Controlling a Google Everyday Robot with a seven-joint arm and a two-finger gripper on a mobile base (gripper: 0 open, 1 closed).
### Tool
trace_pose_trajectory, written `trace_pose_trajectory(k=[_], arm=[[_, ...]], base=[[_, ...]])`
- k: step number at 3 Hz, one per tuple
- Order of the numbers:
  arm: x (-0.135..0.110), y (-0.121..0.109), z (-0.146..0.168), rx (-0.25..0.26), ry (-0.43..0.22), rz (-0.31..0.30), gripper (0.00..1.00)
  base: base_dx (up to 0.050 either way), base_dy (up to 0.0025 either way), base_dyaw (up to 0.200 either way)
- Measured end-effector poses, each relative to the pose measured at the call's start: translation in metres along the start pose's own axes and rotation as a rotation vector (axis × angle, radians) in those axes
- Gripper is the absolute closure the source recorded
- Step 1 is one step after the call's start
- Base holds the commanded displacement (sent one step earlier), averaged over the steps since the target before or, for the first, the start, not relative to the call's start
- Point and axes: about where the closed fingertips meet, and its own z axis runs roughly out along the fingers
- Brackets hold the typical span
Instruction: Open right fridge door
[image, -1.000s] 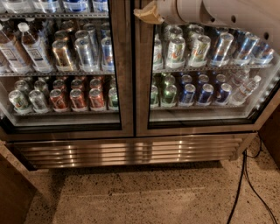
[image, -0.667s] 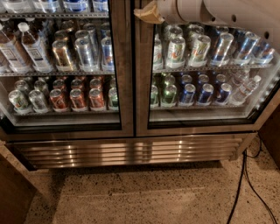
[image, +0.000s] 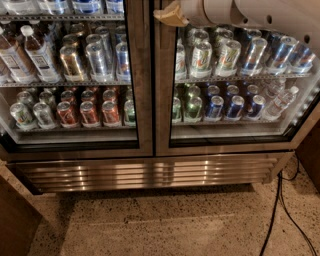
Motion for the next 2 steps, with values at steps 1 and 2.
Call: trace_pose_trajectory(k=[1,2], arm=[[-0.0047,0.0039,-0.0118,-0.002,0.007,0.003,1.0],[-0.0065,0.0024,-0.0093,-0.003,0.009,0.0,1.0]], base=[[0.0,0.0,0.0],[0.0,0.0,0.0]])
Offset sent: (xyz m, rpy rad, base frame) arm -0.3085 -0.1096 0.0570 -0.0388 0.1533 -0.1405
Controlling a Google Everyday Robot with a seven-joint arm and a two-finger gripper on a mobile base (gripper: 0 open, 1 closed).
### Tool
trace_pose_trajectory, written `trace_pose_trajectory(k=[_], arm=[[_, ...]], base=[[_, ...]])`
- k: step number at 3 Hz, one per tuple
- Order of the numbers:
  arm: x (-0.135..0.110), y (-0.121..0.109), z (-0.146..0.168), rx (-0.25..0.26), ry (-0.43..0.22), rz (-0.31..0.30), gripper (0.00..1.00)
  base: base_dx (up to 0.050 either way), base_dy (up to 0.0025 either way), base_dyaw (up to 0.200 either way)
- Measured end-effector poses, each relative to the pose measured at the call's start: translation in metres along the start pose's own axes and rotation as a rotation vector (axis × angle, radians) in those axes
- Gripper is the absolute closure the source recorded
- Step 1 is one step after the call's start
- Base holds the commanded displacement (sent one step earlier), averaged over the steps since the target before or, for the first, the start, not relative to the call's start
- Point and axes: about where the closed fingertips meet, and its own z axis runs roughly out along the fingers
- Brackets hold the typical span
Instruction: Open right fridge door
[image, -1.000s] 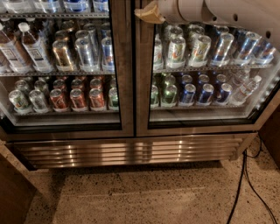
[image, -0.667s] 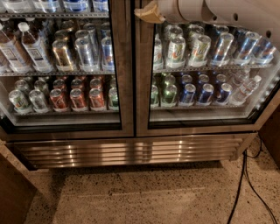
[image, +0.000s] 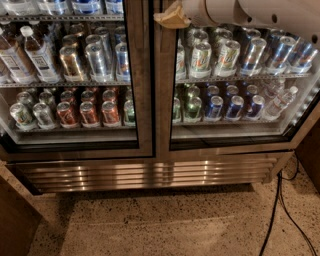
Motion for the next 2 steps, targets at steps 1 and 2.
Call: trace_pose_trajectory(k=[1,2], arm=[[-0.01,0.005,-0.01,-0.015,-0.008,-0.011,1.0],[-0.007,0.008,-0.028,-0.027,0.007,0.005,1.0]], base=[[0.0,0.0,0.0],[0.0,0.0,0.0]])
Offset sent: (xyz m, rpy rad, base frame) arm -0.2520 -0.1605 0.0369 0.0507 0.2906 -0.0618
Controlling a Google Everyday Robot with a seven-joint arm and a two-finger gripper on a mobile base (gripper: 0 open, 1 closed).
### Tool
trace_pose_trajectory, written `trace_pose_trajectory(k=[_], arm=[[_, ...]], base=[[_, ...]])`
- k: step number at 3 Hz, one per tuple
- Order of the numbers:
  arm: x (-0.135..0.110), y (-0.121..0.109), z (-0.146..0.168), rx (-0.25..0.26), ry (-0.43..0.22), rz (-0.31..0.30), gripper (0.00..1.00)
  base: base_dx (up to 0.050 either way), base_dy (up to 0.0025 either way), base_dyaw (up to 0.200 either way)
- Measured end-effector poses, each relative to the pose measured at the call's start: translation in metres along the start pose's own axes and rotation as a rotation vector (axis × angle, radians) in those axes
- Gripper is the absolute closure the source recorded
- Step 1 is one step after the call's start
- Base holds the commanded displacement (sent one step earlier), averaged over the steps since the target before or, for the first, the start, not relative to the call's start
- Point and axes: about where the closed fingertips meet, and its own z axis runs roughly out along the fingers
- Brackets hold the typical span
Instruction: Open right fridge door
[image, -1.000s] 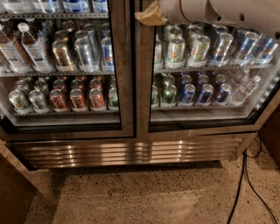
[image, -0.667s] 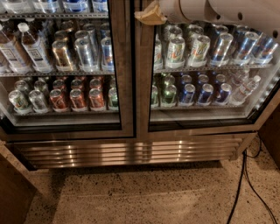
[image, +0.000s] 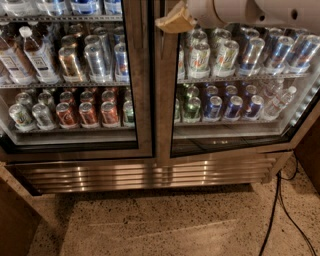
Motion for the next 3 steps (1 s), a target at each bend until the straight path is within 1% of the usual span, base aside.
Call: trace_pose_trajectory(k=[1,2,3], arm=[[-0.001,0.002,-0.003,0.0,0.0,0.0,1.0],[0.005,0.006,0.003,-0.037,0.048,-0.019,1.0],[0.001,0.017,-0.005,-0.078,0.069,-0.042,1.0]], base=[[0.0,0.0,0.0],[0.0,0.0,0.0],[0.0,0.0,0.0]])
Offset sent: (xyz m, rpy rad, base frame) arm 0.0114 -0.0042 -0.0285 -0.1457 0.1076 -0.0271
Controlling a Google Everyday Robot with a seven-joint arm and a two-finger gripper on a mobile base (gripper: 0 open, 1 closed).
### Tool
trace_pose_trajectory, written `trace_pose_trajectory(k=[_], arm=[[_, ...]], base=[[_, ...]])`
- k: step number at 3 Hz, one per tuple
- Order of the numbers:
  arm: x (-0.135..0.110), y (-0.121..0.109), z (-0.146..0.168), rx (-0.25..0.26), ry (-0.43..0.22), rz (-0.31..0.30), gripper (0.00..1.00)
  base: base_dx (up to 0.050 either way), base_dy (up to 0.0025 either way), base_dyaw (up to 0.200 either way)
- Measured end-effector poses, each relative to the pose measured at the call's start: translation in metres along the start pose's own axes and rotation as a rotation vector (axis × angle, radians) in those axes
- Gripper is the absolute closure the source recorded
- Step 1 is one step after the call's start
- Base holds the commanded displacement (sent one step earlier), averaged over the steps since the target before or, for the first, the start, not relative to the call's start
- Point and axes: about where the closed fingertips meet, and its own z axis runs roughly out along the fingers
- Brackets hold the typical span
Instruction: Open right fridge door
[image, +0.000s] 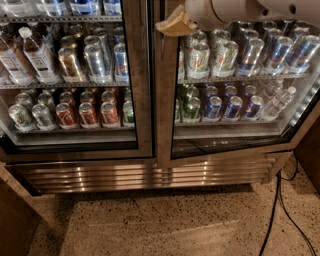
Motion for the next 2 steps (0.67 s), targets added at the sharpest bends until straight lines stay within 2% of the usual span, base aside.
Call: trace_pose_trajectory(k=[1,2], arm=[[0.0,0.001,-0.004,0.0,0.0,0.0,1.0],[-0.002,0.01,-0.025,-0.02,0.002,0.017,1.0]], base=[[0.0,0.0,0.0],[0.0,0.0,0.0]])
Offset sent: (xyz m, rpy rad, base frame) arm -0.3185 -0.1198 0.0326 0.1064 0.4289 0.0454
